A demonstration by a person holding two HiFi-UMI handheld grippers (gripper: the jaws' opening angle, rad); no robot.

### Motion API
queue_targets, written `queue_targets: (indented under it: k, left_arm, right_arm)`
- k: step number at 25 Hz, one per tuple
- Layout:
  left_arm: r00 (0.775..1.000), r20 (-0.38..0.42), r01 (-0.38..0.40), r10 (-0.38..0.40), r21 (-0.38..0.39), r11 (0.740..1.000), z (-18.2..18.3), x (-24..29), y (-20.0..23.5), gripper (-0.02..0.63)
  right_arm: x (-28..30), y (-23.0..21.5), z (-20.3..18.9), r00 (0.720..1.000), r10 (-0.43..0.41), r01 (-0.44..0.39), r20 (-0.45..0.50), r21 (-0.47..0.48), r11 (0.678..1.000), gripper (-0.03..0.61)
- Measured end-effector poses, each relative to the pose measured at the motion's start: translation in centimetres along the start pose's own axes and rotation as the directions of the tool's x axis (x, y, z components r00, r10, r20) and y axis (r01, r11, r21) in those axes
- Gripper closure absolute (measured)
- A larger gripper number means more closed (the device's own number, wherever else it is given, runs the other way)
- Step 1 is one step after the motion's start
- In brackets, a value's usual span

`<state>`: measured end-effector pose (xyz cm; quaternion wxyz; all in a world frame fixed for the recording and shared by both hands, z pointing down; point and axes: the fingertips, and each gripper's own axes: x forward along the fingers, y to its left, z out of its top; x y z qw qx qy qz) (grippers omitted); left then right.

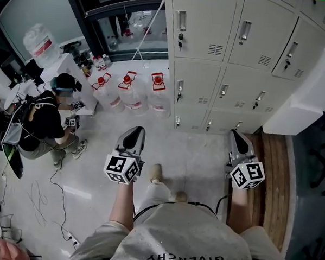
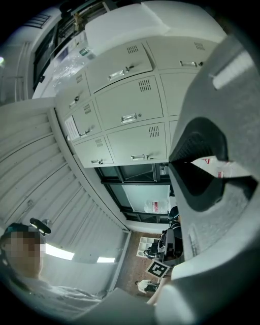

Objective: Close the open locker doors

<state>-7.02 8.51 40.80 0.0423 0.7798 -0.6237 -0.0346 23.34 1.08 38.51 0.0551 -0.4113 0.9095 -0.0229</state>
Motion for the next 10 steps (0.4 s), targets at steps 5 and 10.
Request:
queue_targets:
  k: [5,10]
  left_arm:
    - [1.0,-0.019,-0.009,0.009,0.005,1.0,-0.3,-0.5,0.2,0.595]
    - [1.0,-0.011,-0.019,0.019,0.008,1.0,0.1,-0.8,0.6,0.595]
  right_arm:
    - [0.4,0.2,-0.3,1.0,0.01,-0.01,0.004,0.033,0.999,0.58]
    - [0.4,0.4,-1.5,1.0,0.009,-0.008,-0.018,0.064,0.998,0.58]
